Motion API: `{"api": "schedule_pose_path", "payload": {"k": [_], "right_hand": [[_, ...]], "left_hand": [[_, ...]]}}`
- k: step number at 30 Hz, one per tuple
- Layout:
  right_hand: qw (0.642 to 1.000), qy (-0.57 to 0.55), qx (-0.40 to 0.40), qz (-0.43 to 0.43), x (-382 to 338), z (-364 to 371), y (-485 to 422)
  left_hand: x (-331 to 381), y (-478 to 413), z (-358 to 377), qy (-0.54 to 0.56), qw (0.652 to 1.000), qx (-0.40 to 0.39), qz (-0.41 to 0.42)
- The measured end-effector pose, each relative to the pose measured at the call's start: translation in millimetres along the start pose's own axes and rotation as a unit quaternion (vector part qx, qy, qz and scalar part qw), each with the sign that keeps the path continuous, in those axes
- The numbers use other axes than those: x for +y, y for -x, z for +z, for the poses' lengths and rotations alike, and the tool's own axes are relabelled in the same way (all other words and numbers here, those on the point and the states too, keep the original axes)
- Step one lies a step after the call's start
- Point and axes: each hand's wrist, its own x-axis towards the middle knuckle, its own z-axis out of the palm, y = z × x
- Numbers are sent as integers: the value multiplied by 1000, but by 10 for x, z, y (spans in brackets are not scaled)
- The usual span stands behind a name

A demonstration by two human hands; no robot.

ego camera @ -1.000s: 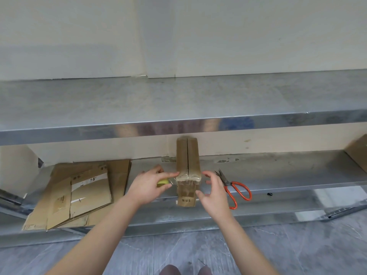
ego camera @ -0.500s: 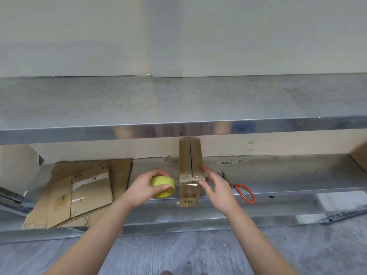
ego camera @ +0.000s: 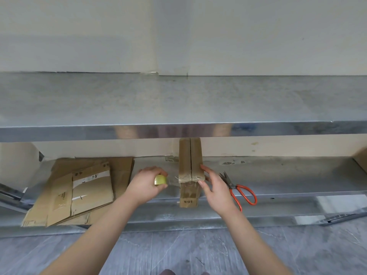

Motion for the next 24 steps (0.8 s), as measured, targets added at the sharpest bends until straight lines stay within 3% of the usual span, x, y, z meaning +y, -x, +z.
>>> {"api": "schedule_pose_path", "payload": {"k": [7,10,14,18,20,24], "right_hand": [[999,30,13,-34,233,-103,274],[971,233,58,12,644,-267,360],[914,388,1,114,1125,-480,323],[898,414,8,151,1247,-508,337],[905,398,34,144,1257,-481,344],[922,364,9,136,1278,-436,294]], "left_hand": [[40,86,6,0,999,21,24],[63,123,-4,-3,999,29,15],[98,152,-6,0,999,35,-7],[145,182,13,-2,999,41,-32],[162,197,20,-3,998,44,-40],[186,219,24,2,997,49,-64]]}}
